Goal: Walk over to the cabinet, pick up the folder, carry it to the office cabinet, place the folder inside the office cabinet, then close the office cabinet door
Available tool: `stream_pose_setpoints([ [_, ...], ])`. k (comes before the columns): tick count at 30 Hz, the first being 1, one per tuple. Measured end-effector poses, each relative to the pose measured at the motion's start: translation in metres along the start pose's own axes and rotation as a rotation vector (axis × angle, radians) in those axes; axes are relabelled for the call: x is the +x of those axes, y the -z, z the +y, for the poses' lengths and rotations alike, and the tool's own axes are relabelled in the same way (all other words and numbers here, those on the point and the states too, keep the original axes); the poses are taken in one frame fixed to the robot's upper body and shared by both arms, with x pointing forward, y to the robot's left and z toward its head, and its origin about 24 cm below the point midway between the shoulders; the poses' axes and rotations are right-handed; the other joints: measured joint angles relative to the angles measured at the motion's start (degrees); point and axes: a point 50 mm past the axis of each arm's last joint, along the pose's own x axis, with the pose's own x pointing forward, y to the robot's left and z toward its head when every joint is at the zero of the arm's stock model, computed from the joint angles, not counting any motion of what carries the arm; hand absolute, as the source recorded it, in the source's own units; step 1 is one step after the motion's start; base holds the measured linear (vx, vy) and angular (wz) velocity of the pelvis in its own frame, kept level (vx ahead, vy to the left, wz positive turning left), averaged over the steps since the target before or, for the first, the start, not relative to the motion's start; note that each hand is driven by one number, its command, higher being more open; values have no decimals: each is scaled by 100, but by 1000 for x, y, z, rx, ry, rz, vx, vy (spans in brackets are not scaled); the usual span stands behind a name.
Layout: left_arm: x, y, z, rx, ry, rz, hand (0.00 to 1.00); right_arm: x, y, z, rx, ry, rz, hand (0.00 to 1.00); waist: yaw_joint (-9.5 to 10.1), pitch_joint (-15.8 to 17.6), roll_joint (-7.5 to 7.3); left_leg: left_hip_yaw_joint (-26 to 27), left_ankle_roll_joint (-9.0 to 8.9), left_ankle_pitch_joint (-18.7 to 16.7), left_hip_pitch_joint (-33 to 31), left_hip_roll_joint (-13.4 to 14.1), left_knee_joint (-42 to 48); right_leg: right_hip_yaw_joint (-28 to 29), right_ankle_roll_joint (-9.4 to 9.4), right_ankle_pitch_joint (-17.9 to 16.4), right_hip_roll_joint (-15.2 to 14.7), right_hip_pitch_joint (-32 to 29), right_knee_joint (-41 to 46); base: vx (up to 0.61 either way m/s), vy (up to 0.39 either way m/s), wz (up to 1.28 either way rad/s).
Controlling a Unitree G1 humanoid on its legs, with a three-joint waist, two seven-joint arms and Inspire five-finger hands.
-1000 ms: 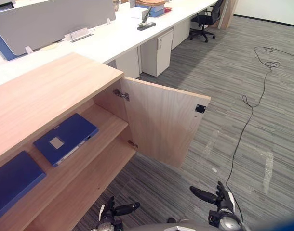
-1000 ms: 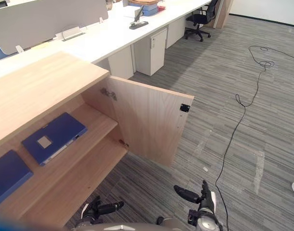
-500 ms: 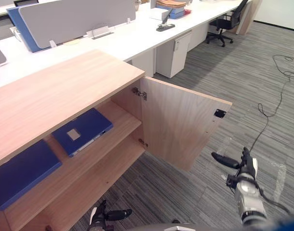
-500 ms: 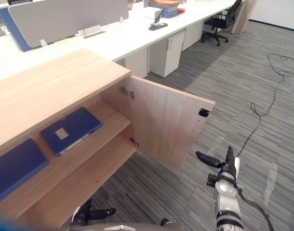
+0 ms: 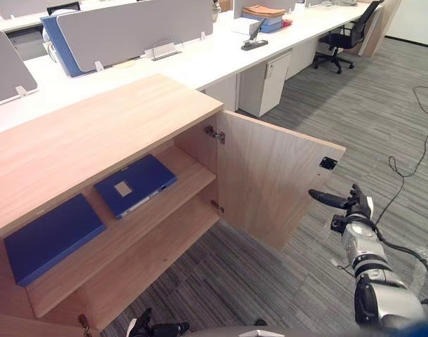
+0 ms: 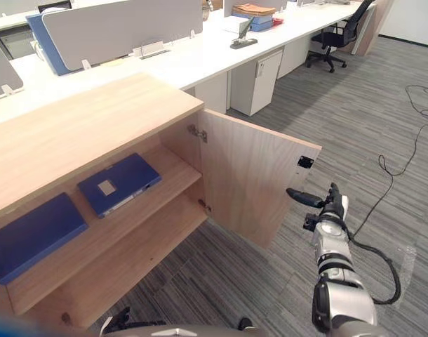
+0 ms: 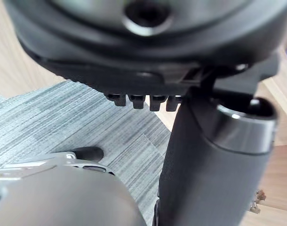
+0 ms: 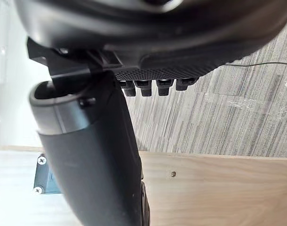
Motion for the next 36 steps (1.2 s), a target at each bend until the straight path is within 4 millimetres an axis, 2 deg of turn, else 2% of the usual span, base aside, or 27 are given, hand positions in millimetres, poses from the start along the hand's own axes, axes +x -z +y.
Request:
stream_pose_setpoints([
  [3,0,-1,-1,6,4,-3,100,7,-16,-6,0,23,-13,100,-1,24,29,-45,13,18,-13,-14,2,-40,-2,33,-11,9,-49,13,25,7],
  [9,0,-3,-1,12,7,-19,100,13,-33,-1,7,5,-23,100,3,104,17,-182,15,18,1,-21,2,-120,-7,47,-17,115,-119,3,22,8],
  [17,0,-4,-2,32,16,-26,100,14,-61,21,-79,-103,-88,100,13,259,36,-178,18,15,-1,-33,12,-112,-9,153,-6,189,-298,-4,21,0],
  [26,1,-7,-4,50,34,-40,100,7,-70,45,-296,-248,-173,100,-21,352,96,-9,14,-69,-15,25,97,111,-30,286,104,189,-497,-6,16,-14],
  [30,2,-13,-5,82,56,-56,100,-1,-61,50,-410,-322,-222,100,-70,366,116,9,-34,-127,-5,95,141,173,-34,291,185,189,-523,-3,-4,-12],
  [33,3,-17,-5,124,69,-68,100,-9,-51,55,-580,-420,-253,100,-169,369,106,28,-51,-141,4,170,153,222,-68,314,278,189,-590,-10,-25,-15],
  [35,4,-21,-5,169,85,-80,100,-18,-29,53,-853,-547,-246,100,-176,365,100,29,-75,-158,2,246,197,257,-97,331,367,194,-643,-10,-35,-18],
  [36,4,-22,-6,173,88,-83,100,-21,-21,52,-924,-599,-234,100,-179,361,95,28,-76,-159,3,270,202,264,-106,327,393,195,-646,1,-48,-12],
])
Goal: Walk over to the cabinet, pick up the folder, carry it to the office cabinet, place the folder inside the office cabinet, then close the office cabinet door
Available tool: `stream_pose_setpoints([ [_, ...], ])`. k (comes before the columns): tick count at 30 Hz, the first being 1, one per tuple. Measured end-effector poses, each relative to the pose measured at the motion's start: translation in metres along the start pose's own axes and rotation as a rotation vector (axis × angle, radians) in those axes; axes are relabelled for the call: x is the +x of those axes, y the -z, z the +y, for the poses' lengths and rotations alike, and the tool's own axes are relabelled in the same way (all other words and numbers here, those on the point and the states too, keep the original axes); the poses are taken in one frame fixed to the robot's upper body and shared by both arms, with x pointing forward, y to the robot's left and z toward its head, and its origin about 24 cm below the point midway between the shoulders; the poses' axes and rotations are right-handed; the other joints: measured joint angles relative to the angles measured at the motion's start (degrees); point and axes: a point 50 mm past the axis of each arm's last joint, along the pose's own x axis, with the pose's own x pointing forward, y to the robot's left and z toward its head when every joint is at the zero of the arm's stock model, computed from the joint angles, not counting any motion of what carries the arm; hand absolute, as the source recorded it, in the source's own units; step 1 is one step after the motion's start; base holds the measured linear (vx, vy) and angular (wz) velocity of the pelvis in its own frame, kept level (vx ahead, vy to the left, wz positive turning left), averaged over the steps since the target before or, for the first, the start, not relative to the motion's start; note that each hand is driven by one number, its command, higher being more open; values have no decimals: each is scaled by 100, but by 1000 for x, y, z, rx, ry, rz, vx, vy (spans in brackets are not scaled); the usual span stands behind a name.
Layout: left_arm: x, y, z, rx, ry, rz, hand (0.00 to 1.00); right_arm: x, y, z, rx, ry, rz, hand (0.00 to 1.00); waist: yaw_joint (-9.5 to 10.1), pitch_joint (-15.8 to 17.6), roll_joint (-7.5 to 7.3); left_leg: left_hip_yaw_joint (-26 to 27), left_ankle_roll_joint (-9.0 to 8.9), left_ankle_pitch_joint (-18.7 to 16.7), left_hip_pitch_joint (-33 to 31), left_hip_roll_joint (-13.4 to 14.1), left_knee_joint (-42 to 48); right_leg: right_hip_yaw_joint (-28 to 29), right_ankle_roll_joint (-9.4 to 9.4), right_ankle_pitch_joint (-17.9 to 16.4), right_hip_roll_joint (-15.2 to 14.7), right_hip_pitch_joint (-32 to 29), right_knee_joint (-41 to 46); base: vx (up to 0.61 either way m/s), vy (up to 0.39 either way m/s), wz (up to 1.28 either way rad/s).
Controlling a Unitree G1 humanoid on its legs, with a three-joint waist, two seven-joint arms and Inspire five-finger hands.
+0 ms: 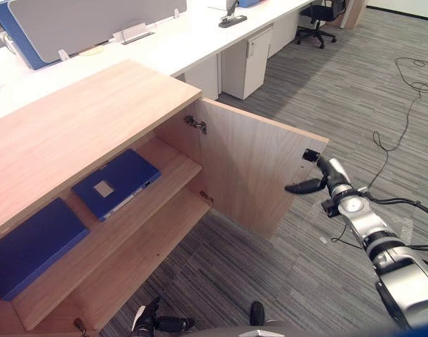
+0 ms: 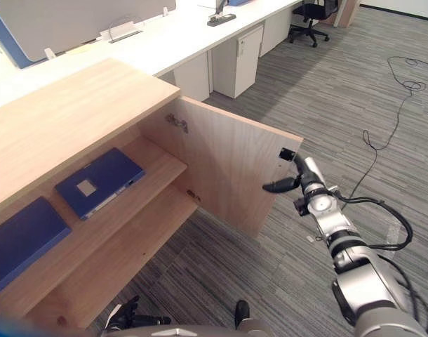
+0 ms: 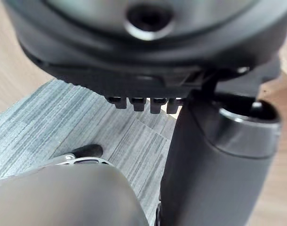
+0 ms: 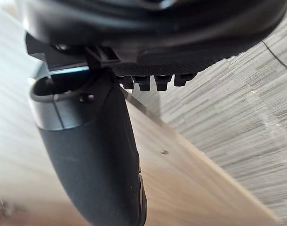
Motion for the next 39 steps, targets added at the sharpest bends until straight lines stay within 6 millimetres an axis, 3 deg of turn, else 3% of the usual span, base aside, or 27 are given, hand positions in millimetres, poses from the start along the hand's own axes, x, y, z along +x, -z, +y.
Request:
stream_pose_setpoints([
  [2,1,-3,1,6,7,-8,100,-16,14,39,-241,-315,13,100,1,-38,-36,-58,-1,2,-2,91,16,-12,-65,-36,96,7,2,11,-62,-3],
  [5,2,-5,-1,30,31,-12,100,-36,13,85,-321,-616,-38,100,0,-137,-44,-101,-17,19,-8,165,33,-45,-122,-78,175,28,7,26,-40,4],
  [8,4,-14,-5,42,60,-35,100,-71,6,147,-335,-1000,-132,100,46,-208,-40,-318,-12,29,-28,191,67,-214,-149,-162,179,140,8,25,-15,33],
  [9,4,-14,-5,44,67,-41,100,-76,-6,157,-347,-1060,-203,100,95,-234,-39,-357,-12,30,-46,169,43,-264,-143,-167,151,142,2,11,42,24],
  [14,3,-12,0,81,61,-34,100,-88,-3,180,-362,-1137,-209,100,277,-361,-184,-539,-10,29,-140,64,-16,-454,-45,-194,20,173,-27,4,65,24],
  [19,3,-11,3,85,57,-24,100,-87,-17,206,-408,-1167,-247,100,366,-386,-232,-726,7,22,-236,-73,-1,-634,9,-180,-136,197,-25,3,86,22],
  [21,3,-12,1,81,60,-27,100,-83,-17,214,-420,-1162,-231,100,438,-339,-195,-868,74,-25,-289,-143,134,-761,81,-354,-275,173,261,-7,96,43],
  [23,4,-19,0,71,56,-55,100,-81,-9,229,-410,-1158,-174,100,576,-242,-208,-1275,204,-372,-519,-435,796,-1050,239,-1188,-849,-133,1738,-11,136,89],
  [24,4,-20,1,71,52,-63,100,-82,-6,233,-407,-1146,-158,100,593,-211,-231,-1442,223,-471,-581,-561,966,-1130,269,-1379,-1024,-179,2133,-7,96,136],
  [25,4,-23,0,68,47,-74,100,-80,-1,241,-364,-1100,-116,100,606,-134,-223,-1850,297,-636,-717,-769,1270,-1013,176,-1514,-1312,-360,2956,-18,54,136],
  [26,4,-24,-1,70,44,-76,100,-80,3,243,-342,-1071,-92,100,598,-121,-202,-2081,312,-673,-828,-852,1413,-859,66,-1499,-1376,-458,3268,-32,54,193],
  [28,4,-28,0,70,32,-92,100,-73,5,250,-200,-931,-28,100,592,-41,-66,-3086,332,-718,-1213,-1105,1799,114,-343,-1471,-1268,-768,4123,5,-11,212],
  [29,5,-28,3,67,20,-90,100,-70,5,250,-143,-886,-5,100,604,-32,-69,-3346,328,-718,-1302,-1171,1859,470,-393,-1685,-1138,-843,4230,68,-121,216],
  [31,5,-31,5,37,-7,-96,100,-62,13,249,-17,-709,95,100,624,-52,-165,-4276,255,-654,-1610,-1540,1936,1965,-182,-2219,-707,-700,3686,60,-219,221],
  [33,5,-35,5,17,-19,-106,100,-60,18,250,19,-628,162,100,638,-53,-182,-4733,180,-643,-1735,-1674,1948,2567,-58,-2286,-579,-469,3114,-12,-273,184],
  [34,5,-39,5,-17,-39,-122,100,-61,23,252,65,-580,216,100,652,-76,-242,-5004,96,-644,-1776,-1685,1911,2637,296,-2489,-534,-219,2777,-71,-396,183],
  [35,4,-42,6,-65,-63,-142,100,-62,24,255,104,-551,254,100,728,-93,-253,-5140,19,-620,-1794,-1528,1701,2372,528,-2666,-522,-49,2488,-94,-338,152],
  [39,0,-42,-23,-245,-33,-141,100,-80,53,262,225,-502,434,100,737,-252,-76,-4831,-405,-552,-1850,-997,1689,1368,277,-2702,-222,106,2479,-61,-328,116],
])
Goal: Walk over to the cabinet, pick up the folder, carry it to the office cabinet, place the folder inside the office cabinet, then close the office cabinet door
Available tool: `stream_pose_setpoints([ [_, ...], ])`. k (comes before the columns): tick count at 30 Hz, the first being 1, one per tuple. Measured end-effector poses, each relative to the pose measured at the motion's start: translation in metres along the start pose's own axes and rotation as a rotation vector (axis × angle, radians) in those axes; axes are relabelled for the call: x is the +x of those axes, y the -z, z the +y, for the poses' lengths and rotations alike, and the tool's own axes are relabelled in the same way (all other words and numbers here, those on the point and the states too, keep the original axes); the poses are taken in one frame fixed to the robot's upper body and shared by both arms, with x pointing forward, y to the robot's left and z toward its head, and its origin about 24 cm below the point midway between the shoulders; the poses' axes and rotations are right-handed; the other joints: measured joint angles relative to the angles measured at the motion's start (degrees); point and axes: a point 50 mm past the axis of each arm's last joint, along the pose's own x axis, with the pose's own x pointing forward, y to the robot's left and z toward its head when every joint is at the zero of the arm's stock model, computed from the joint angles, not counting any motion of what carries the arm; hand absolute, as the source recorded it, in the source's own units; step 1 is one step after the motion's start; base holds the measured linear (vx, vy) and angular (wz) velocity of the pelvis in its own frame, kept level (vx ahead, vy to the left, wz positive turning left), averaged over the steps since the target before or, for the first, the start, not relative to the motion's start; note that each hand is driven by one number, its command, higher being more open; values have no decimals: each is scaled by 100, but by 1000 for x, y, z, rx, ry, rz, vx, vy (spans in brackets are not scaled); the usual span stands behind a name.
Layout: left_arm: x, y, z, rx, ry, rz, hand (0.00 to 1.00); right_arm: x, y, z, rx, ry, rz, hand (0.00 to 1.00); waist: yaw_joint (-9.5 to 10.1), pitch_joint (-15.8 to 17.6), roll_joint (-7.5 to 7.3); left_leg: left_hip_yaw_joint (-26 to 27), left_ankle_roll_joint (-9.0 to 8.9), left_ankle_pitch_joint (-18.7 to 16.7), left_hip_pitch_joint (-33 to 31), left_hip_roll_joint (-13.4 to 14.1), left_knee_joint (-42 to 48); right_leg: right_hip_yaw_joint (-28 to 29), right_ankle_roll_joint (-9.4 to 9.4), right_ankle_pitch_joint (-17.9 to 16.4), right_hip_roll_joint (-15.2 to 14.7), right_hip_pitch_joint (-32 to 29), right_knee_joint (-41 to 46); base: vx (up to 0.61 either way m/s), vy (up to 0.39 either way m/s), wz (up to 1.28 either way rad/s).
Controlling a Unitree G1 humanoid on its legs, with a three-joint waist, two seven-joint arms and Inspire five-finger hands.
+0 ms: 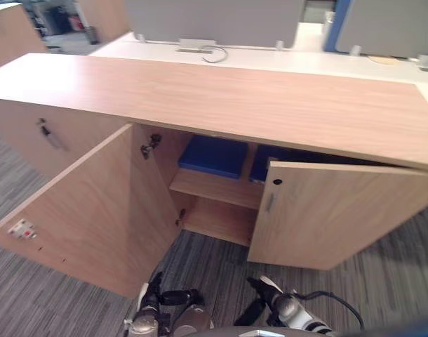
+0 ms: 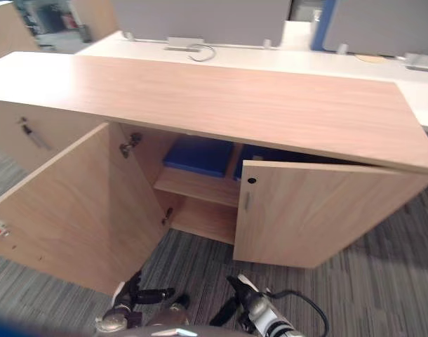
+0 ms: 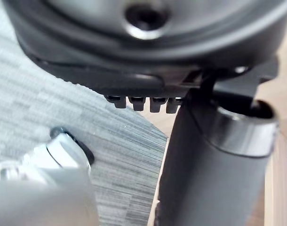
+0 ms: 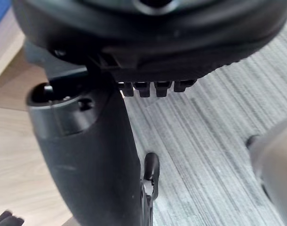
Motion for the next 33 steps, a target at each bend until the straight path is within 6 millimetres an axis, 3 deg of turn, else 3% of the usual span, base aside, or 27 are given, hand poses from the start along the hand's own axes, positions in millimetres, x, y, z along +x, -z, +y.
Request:
stream_pose_setpoints([
  [1,-1,-1,-5,-36,12,-6,100,0,4,3,25,1,23,100,79,5,-9,-73,-122,100,14,139,-193,-154,-19,-10,121,-52,97,51,-226,61],
  [3,0,-5,-3,-87,10,-19,100,-1,8,5,99,8,34,100,56,75,-139,-92,-103,269,-35,239,-274,-396,-110,-58,219,10,96,64,-195,57],
  [5,0,-12,-1,-158,0,-43,100,-2,14,7,225,33,54,100,-41,108,-255,535,228,586,-251,328,-305,-727,-179,-48,195,28,75,32,-152,73],
  [6,1,-18,-1,-211,-2,-64,100,-2,17,5,325,60,64,100,-112,191,-337,1670,581,743,-356,523,-367,-957,-299,27,144,59,-21,-2,-131,76],
  [7,2,-26,-3,-248,5,-90,100,-3,20,2,409,89,71,100,-154,283,-315,3011,962,450,-671,854,372,-1170,-358,52,149,130,-125,-10,-125,73],
  [8,2,-28,-4,-263,10,-97,100,-3,22,-3,439,110,69,100,-176,323,-278,3534,1002,314,-812,1027,859,-1286,-366,53,147,194,-160,20,-77,98],
  [9,2,-28,-7,-273,31,-99,100,-5,34,-15,531,167,96,100,-276,360,-221,4679,1174,82,-817,1232,1750,-1650,-371,50,20,349,-208,25,-49,84],
  [10,2,-28,-8,-274,39,-99,100,-6,36,-16,538,174,102,100,-297,357,-216,4819,1212,3,-774,1226,1793,-1716,-370,50,-15,376,-216,45,8,113],
  [11,1,-28,-16,-264,80,-99,100,-9,48,-21,570,205,128,100,-374,347,-189,5314,1342,-239,-712,1210,1922,-2009,-366,49,-123,439,-282,33,57,77],
  [13,0,-24,-21,-246,123,-88,100,-12,60,-27,674,241,156,100,-421,313,-89,5723,1369,-438,-653,1134,1689,-2320,-277,34,-194,487,-266,102,129,106],
  [14,1,-26,-19,-244,134,-92,100,-13,67,-24,773,254,181,100,-458,348,-251,5684,1355,-330,-556,819,1321,-2456,-206,20,-342,529,-311,127,141,99],
  [16,1,-24,-15,-240,135,-85,100,-15,75,-18,900,266,209,100,-476,337,-395,5558,1419,8,-242,306,594,-2596,-68,212,-587,702,-499,150,159,85],
  [17,0,-18,-13,-249,131,-69,100,-17,79,-17,963,279,218,100,-508,302,-369,5456,1464,300,27,41,16,-2623,-58,423,-685,804,-594,141,162,78],
  [19,-4,-9,-10,-289,120,-46,100,-18,82,-18,1024,293,219,100,-543,217,-252,5342,1500,749,346,-166,-847,-2627,-61,753,-711,811,-698,80,124,48],
  [23,-15,6,8,-393,70,-39,100,-19,85,-21,1106,316,216,100,-551,166,-159,5202,1493,1451,1054,-408,-2323,-2649,73,1068,-672,1034,-1034,54,87,16],
  [28,-17,5,23,-457,12,-60,100,-20,89,-22,1149,336,223,100,-570,200,-130,5119,1481,1430,1121,-506,-2356,-2683,108,1097,-726,1191,-1169,-3,53,8],
  [33,-20,-18,46,-521,-109,-174,100,-23,97,-17,1152,339,242,100,-583,248,-49,5151,1468,1367,1170,-564,-2359,-2690,47,1053,-720,1344,-1404,-32,0,-5],
])
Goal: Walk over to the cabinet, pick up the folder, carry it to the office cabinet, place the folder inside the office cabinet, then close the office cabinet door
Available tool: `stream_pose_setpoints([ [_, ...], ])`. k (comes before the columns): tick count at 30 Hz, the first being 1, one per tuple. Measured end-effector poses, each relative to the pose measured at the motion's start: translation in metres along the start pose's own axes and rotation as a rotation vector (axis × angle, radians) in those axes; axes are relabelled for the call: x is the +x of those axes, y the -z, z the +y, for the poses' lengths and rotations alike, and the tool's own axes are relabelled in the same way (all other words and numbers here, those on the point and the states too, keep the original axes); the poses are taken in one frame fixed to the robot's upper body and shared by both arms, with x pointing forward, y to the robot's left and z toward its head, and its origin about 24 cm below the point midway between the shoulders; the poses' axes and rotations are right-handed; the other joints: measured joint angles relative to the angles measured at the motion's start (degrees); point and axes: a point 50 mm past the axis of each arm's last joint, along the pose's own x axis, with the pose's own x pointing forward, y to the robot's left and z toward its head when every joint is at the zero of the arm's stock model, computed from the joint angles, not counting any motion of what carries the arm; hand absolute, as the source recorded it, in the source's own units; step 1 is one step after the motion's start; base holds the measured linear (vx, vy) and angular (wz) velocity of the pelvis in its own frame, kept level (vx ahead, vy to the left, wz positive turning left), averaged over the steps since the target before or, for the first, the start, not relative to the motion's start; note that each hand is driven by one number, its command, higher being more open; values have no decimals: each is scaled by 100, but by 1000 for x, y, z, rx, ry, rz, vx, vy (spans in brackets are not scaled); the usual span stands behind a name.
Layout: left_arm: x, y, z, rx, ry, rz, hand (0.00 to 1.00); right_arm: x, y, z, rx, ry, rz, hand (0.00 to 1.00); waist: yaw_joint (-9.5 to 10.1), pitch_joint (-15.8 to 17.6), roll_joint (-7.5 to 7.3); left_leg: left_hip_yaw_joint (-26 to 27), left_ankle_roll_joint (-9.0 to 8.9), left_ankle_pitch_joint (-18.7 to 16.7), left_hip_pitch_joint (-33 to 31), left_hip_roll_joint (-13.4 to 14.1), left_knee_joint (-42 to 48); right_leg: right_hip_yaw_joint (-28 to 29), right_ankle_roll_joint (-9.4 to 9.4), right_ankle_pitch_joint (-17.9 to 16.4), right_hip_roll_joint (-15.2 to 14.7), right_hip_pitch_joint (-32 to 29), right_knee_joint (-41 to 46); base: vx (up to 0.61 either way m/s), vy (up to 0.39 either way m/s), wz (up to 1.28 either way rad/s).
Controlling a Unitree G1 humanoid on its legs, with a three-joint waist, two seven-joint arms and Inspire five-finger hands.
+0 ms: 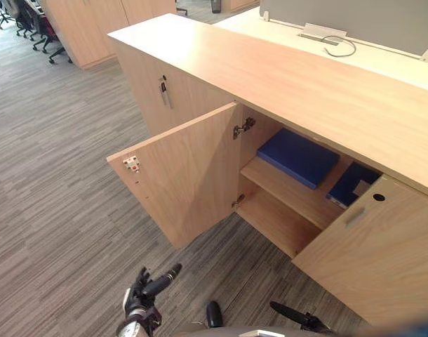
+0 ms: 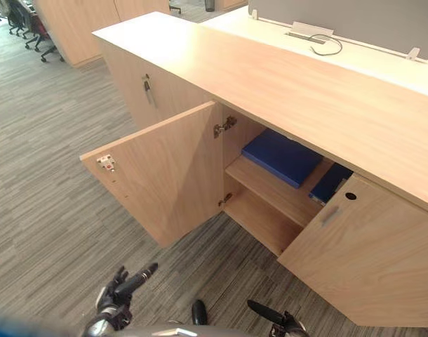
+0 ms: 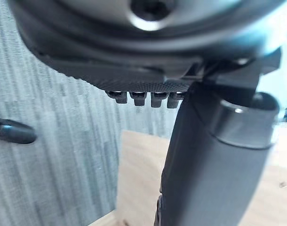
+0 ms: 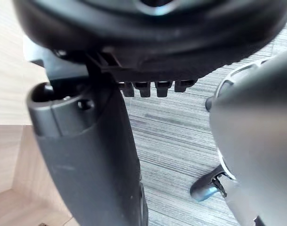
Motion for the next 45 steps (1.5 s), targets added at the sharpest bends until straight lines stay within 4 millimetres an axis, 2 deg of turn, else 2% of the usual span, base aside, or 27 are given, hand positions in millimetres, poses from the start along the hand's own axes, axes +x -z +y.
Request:
stream_pose_setpoints([
  [2,1,-26,11,32,-80,-112,100,0,0,-3,0,7,-7,100,-6,29,-10,96,18,-12,38,-35,0,-2,-88,-54,-8,114,-213,-65,-31,-18],
  [3,1,-34,14,40,-105,-140,100,0,0,-4,0,8,-8,100,-6,31,-13,113,18,-12,47,-43,-1,-2,-100,-63,-10,144,-270,-64,-50,-20],
  [5,2,-64,24,59,-189,-256,100,-1,1,-7,1,11,-17,100,-3,42,-51,164,20,-11,36,-94,-1,-3,-131,-199,-52,175,-392,-48,-51,-13],
  [7,3,-85,29,84,-248,-332,100,-1,4,-9,2,12,-11,100,-1,81,-119,235,21,-10,63,-168,-1,-6,-10,-342,-155,251,-523,-25,-42,-12],
  [10,5,-110,31,99,-293,-408,100,-2,10,-15,-1,21,3,100,11,65,-145,250,29,-16,113,-195,-1,-22,-28,-387,-179,320,-576,24,-40,-3],
  [11,7,-124,31,118,-306,-446,100,-3,16,-18,0,23,18,100,24,38,-211,249,54,-51,135,-223,-1,-30,-10,-372,-193,368,-603,69,-42,0],
  [13,7,-138,31,130,-308,-486,100,-4,21,-19,2,21,32,100,17,4,-272,238,78,-102,155,-230,-1,-14,-48,-342,-196,367,-533,97,-36,2],
  [16,9,-154,25,156,-287,-527,100,-5,29,-24,1,30,52,100,7,-28,-263,210,31,-211,351,-80,0,98,-395,-130,-46,384,-275,137,-9,-2],
  [17,9,-158,25,168,-285,-536,100,-6,29,-24,1,28,53,100,6,-34,-262,214,33,-226,394,-36,1,131,-452,-75,-10,383,-222,142,22,-11],
  [19,11,-173,24,246,-275,-568,100,-6,30,-25,1,26,54,100,-1,-90,-185,224,14,-296,516,185,15,256,-455,154,126,258,126,134,22,-9],
  [20,11,-177,22,256,-269,-576,100,-5,29,-26,2,26,55,100,-7,-109,-159,224,16,-306,538,245,35,294,-455,150,152,197,230,153,10,-5],
  [21,12,-183,19,258,-260,-592,100,-5,28,-26,6,26,53,100,-10,-135,-124,222,10,-310,581,359,37,357,-390,-2,244,146,135,140,-9,-7],
  [24,18,-185,3,295,-201,-587,100,-5,25,-28,14,32,43,100,-34,-134,-11,185,-24,-305,768,545,38,362,-347,-23,428,-53,-433,45,-78,-2],
  [25,20,-183,-3,312,-166,-579,100,-5,25,-28,15,31,43,100,-42,-150,-39,214,-139,-319,850,513,36,382,-343,391,425,-184,-757,-49,-162,6],
  [26,22,-177,-9,292,-139,-556,100,-5,27,-30,23,37,51,100,-114,-238,-42,173,-263,-366,888,494,16,404,-152,440,379,-257,-677,-37,-170,7],
  [29,28,-164,-1,200,-142,-482,100,-4,24,-42,22,62,49,100,-82,-334,200,229,-406,-364,872,630,2,515,-188,416,516,-263,-806,-3,-171,-12],
  [30,29,-162,0,183,-139,-473,100,-4,24,-43,21,65,51,100,-77,-341,224,228,-422,-355,861,634,2,517,-191,416,541,-261,-834,-24,-153,-5],
  [33,29,-161,0,106,-112,-460,100,-5,28,-46,21,70,64,100,-30,-352,236,228,-521,-329,863,739,2,525,-260,418,648,-240,-871,-28,-123,-1],
  [36,30,-165,-4,128,-57,-463,100,-6,34,-48,22,76,81,100,64,-354,176,231,-540,-324,860,755,2,538,-272,425,667,-239,-880,-33,-40,0],
  [39,33,-171,0,273,14,-430,100,-7,37,-47,22,66,93,100,139,-357,113,242,-538,-325,858,705,2,541,-247,441,613,-239,-884,-41,41,2],
  [42,34,-175,4,547,89,-352,100,-7,38,-47,20,48,100,100,205,-358,102,238,-511,-342,844,631,2,527,-162,492,517,-239,-900,-36,72,4],
  [45,30,-171,14,931,231,-180,100,-7,37,-46,13,25,100,100,214,-365,109,258,-430,-413,842,516,2,537,-52,554,396,-242,-908,-38,103,-1],
])
